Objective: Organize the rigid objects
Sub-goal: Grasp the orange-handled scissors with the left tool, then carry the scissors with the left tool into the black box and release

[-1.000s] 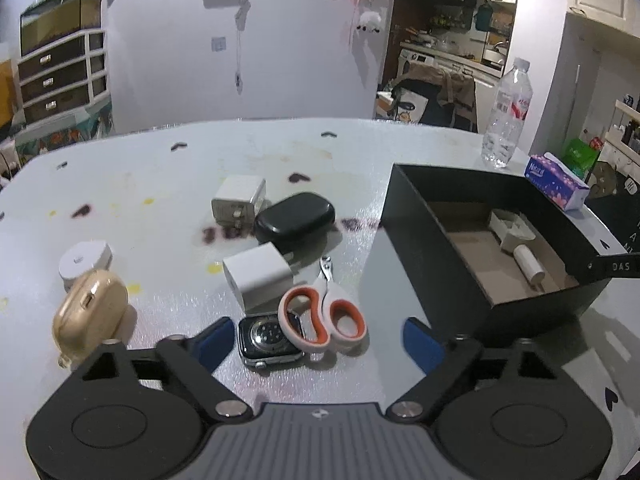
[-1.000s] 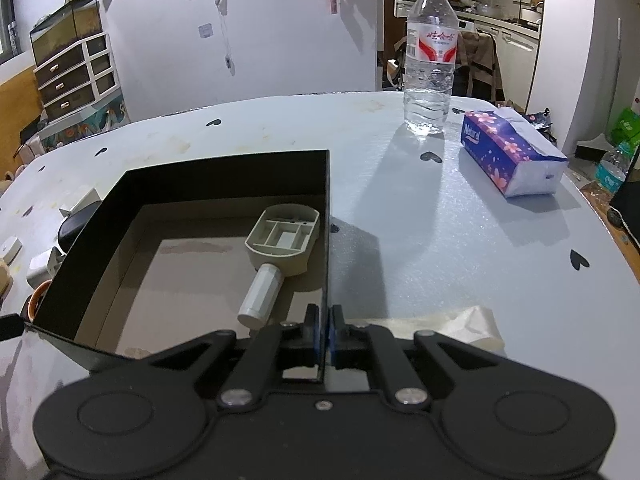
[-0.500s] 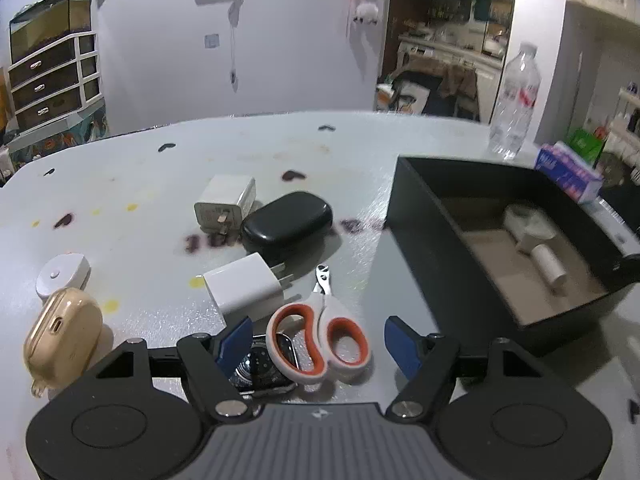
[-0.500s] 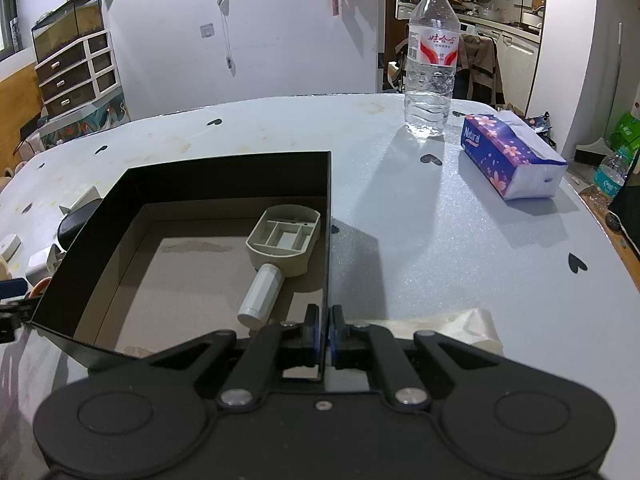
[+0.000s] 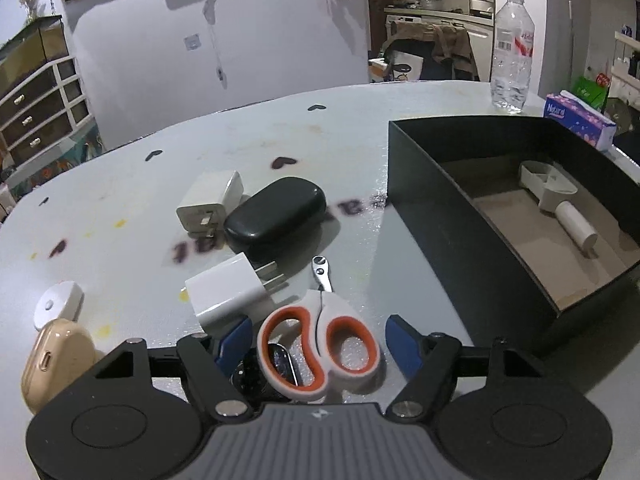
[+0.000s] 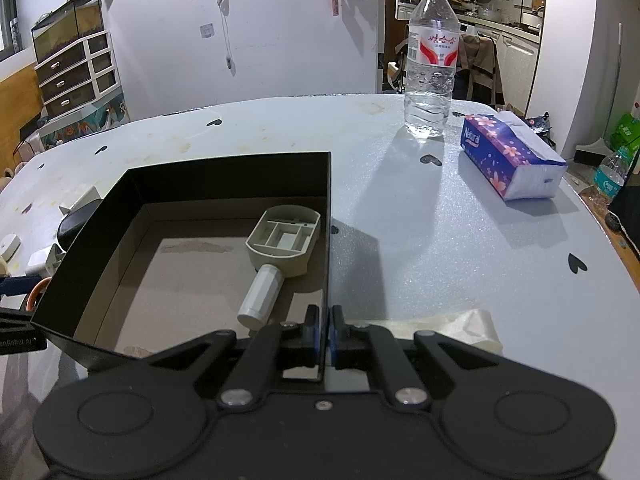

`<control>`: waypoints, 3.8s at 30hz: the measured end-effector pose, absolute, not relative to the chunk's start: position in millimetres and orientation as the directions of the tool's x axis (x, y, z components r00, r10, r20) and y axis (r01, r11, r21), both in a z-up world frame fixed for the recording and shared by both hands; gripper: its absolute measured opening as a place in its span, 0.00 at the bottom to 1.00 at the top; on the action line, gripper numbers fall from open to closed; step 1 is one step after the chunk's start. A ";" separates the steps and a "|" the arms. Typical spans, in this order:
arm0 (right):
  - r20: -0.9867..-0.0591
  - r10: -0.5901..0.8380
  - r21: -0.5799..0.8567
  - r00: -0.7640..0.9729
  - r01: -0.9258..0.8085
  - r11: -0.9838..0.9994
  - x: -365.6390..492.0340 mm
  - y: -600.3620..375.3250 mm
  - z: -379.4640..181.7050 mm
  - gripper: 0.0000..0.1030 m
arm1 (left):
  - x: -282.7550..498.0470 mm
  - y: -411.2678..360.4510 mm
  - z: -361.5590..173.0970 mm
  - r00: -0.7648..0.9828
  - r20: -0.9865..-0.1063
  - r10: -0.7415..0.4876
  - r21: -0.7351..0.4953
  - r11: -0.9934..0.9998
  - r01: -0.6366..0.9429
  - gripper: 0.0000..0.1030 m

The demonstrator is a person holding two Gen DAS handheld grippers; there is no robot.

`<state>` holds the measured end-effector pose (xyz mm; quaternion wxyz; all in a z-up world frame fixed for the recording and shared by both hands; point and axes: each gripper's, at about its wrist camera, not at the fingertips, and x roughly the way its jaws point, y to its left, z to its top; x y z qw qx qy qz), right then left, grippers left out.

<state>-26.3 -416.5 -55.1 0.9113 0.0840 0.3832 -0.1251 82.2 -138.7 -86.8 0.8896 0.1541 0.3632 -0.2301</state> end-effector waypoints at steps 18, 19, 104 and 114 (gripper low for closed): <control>-0.718 -0.161 0.062 0.677 0.292 0.955 -26.2 -417.0 -55.3 0.05 | 75.1 -108.6 -64.1 0.611 -0.675 -0.414 -0.094 0.869 0.486 0.62; -0.718 -0.161 0.062 0.677 0.292 0.955 -26.4 -417.2 -55.4 0.05 | 74.4 -108.1 -62.7 0.611 -0.673 -0.418 -0.097 0.868 0.487 0.62; -0.721 -0.158 0.073 0.675 0.301 0.951 -23.7 -418.9 -58.4 0.06 | 74.4 -171.5 4.5 0.630 -0.572 -0.526 -0.103 0.807 0.581 0.39; -0.722 -0.161 0.073 0.673 0.305 0.949 -23.6 -418.9 -58.3 0.05 | 97.9 -258.5 -29.8 0.458 -0.733 -0.503 -0.142 0.771 0.621 0.39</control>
